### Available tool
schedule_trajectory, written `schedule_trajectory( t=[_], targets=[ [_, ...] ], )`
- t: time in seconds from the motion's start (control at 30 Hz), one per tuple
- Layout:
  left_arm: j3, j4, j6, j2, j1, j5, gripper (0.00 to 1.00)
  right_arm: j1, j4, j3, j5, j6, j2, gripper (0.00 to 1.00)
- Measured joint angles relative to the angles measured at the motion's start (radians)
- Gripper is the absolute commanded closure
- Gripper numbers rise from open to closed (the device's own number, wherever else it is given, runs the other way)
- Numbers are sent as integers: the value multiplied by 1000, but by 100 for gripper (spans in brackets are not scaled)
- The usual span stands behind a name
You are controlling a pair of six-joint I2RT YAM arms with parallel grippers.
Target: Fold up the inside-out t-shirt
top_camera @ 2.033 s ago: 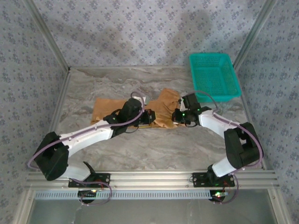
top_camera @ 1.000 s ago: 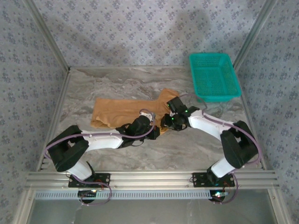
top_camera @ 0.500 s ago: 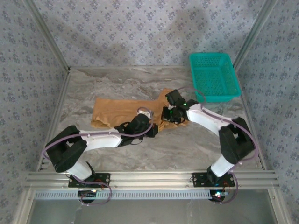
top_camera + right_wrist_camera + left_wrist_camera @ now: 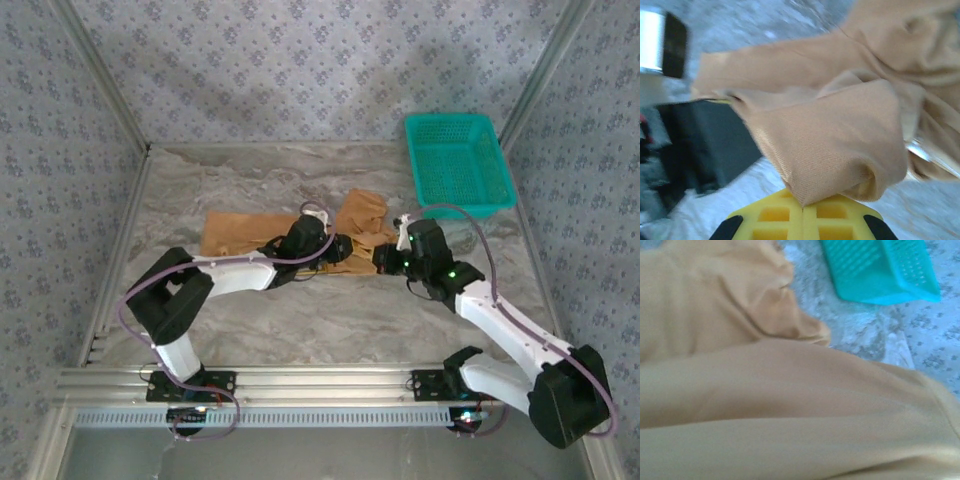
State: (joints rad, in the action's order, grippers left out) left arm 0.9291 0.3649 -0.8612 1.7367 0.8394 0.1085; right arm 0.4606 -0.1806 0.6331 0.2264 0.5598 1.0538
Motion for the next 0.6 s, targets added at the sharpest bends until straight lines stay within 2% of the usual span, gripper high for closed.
schedule_trajectory(
  t=[0.17, 0.23, 0.37, 0.5, 0.6],
  targets=[
    [14, -93, 94, 4, -5, 6, 51, -77, -32, -7, 36, -12, 117, 100],
    [31, -139, 147, -3, -10, 16, 45, -83, -43, 6, 53, -24, 150, 100],
    [88, -213, 233, -16, -27, 66, 32, -82, -57, 54, 85, -37, 186, 100],
    [143, -227, 264, -6, -37, 121, 3, -80, -58, 102, 103, -50, 205, 100],
    [178, -217, 270, 43, -37, 163, 0, -78, -60, 116, 106, -53, 206, 100]
  ],
)
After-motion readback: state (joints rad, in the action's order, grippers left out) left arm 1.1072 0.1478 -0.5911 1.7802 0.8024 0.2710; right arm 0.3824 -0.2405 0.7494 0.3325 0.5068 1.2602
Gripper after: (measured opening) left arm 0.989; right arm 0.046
